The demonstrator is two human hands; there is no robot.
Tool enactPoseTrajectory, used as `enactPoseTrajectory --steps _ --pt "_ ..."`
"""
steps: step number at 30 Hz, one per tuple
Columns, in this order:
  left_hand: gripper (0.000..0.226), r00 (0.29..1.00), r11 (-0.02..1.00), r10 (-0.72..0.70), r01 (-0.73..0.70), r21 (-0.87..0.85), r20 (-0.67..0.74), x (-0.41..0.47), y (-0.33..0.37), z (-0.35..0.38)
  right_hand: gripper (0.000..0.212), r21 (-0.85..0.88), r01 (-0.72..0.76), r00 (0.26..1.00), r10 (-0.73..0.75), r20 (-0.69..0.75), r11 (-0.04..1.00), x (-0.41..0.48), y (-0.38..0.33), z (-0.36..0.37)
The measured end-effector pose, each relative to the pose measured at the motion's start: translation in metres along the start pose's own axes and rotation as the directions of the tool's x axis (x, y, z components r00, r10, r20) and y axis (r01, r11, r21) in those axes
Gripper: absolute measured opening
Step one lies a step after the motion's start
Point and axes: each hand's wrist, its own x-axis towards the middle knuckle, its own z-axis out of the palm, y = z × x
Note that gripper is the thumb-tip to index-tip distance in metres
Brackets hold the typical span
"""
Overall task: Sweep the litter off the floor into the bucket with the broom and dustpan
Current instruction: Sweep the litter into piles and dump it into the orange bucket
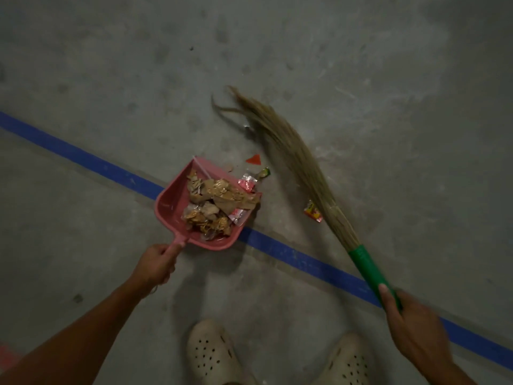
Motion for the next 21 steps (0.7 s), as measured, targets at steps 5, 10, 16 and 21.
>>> enactPoseTrajectory --steps 5,10,16,21 --pt "0.047 0.999 1.0 -0.009 0.009 0.015 -0.036 -0.012 -0.013 -0.044 0.067 0.01 0.064 0.997 -0.065 0.051 0.998 0.031 -0.043 0.006" --pt "0.049 0.999 0.998 -0.049 0.05 0.024 -0.022 -0.025 -0.033 -0.075 0.065 -0.022 0.111 0.986 -0.107 0.13 0.994 0.035 -0.077 0.02" --pt "0.046 0.992 0.986 -0.128 0.128 0.108 0.0 0.01 -0.037 -0.086 0.064 -0.046 0.139 0.984 -0.133 0.122 0.989 0.016 -0.088 0.036" --pt "0.052 0.999 0.983 -0.035 0.031 0.18 0.021 0.048 0.004 -0.066 0.059 -0.176 0.174 0.968 -0.136 0.212 0.969 -0.014 -0.077 0.049"
